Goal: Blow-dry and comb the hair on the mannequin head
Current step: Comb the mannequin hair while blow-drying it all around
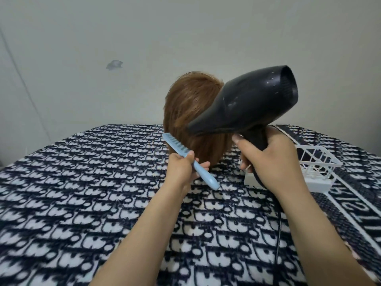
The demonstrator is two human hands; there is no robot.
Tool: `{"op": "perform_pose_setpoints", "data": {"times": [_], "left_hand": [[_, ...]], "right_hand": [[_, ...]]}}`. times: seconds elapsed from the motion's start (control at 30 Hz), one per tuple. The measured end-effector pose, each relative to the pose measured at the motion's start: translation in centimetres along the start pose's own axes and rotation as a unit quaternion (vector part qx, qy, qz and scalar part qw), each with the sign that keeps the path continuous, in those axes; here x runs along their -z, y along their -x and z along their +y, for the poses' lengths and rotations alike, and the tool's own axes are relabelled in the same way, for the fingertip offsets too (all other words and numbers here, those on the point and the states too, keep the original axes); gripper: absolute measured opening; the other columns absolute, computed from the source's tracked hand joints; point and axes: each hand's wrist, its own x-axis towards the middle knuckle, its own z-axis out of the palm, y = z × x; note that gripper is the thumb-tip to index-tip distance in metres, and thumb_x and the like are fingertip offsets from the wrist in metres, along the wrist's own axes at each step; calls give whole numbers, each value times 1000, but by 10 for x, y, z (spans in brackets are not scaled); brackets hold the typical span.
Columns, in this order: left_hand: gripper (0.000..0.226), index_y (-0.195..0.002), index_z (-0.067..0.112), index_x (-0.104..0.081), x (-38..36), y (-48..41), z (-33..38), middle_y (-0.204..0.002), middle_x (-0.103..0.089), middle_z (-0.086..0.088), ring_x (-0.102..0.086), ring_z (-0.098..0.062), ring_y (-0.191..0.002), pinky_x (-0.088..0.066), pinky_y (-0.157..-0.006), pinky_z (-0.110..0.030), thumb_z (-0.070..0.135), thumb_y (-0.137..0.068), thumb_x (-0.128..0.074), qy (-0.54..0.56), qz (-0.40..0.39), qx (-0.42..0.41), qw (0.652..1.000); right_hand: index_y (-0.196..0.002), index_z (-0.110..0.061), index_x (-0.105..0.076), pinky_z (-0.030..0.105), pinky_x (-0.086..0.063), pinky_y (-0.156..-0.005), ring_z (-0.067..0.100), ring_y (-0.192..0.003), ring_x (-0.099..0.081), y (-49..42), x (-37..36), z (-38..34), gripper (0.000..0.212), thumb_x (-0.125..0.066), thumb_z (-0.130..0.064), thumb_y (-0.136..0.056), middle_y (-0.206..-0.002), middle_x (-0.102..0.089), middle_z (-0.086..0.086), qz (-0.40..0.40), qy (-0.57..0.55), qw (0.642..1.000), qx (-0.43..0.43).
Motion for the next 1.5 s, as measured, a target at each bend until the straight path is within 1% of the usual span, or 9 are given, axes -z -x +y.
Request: {"op": "perform_pose_setpoints", "data": {"times": [0.2,0.4,0.8,0.93,1.03,1.17,1.27,1.4,1.5], "left_hand": [[8,-103,2,-45,4,-6,-8,-96,-55,-15,-71,-33,-75,-61,-64,-41,10,-100,-46,18,20,52,998],[33,-132,3,-37,8,-11,-12,-102,-52,-16,-69,-35,-72,-59,-54,-42,8,-100,-46,47,37,104,993],[34,-134,2,-39,8,-12,-11,-108,-48,-15,-64,-40,-76,-54,-59,-46,4,-101,-41,63,54,157,984],[34,-136,1,-39,9,-13,-11,-117,-44,-16,-62,-45,-95,-52,-73,-50,4,-102,-40,71,54,169,982],[35,-136,1,-38,9,-12,-11,-125,-45,-18,-60,-46,-102,-51,-76,-51,4,-102,-39,80,58,179,979],[37,-138,2,-38,10,-13,-12,-140,-41,-18,-61,-44,-94,-51,-75,-51,4,-102,-38,95,60,179,977],[36,-137,1,-39,10,-13,-12,-141,-41,-17,-60,-43,-90,-51,-69,-50,5,-102,-38,112,70,182,974],[37,-141,0,-35,10,-12,-11,-145,-39,-16,-57,-46,-112,-48,-78,-55,6,-104,-33,125,75,203,968],[38,-141,0,-33,8,-11,-11,-143,-40,-16,-56,-46,-114,-48,-77,-56,6,-104,-33,118,81,205,968]], "right_hand": [[-79,-25,-60,28,-56,-46,10,-44,-66,2,-2,-1,18,-70,-34,-91,-58,-67,-9,-4,16,1000,2],[-82,-24,-61,38,-59,-52,13,-47,-68,3,-3,-2,16,-70,-34,-91,-62,-69,-5,-23,20,999,-11],[-83,-31,-60,30,-55,-48,9,-45,-68,5,-7,-1,14,-71,-36,-89,-61,-67,-13,-44,48,998,-15],[-83,-30,-60,33,-55,-52,8,-45,-67,6,-5,-3,14,-70,-38,-88,-61,-68,-11,-42,79,996,-12],[-85,-28,-61,34,-56,-52,9,-45,-67,5,-3,-4,13,-70,-38,-87,-62,-71,-9,-52,79,995,-26],[-83,-24,-62,19,-48,-43,10,-43,-67,4,0,-5,15,-72,-34,-90,-60,-70,-5,-63,45,996,-43],[-85,-26,-62,30,-54,-49,9,-44,-67,4,0,-5,15,-71,-37,-89,-59,-69,-1,-40,73,996,-39],[-85,-26,-63,35,-55,-52,10,-44,-67,4,1,-5,14,-71,-37,-88,-59,-69,0,-44,77,995,-43],[-85,-27,-62,35,-55,-53,9,-44,-67,5,1,-6,14,-71,-38,-88,-58,-69,-1,-42,88,994,-41]]}}
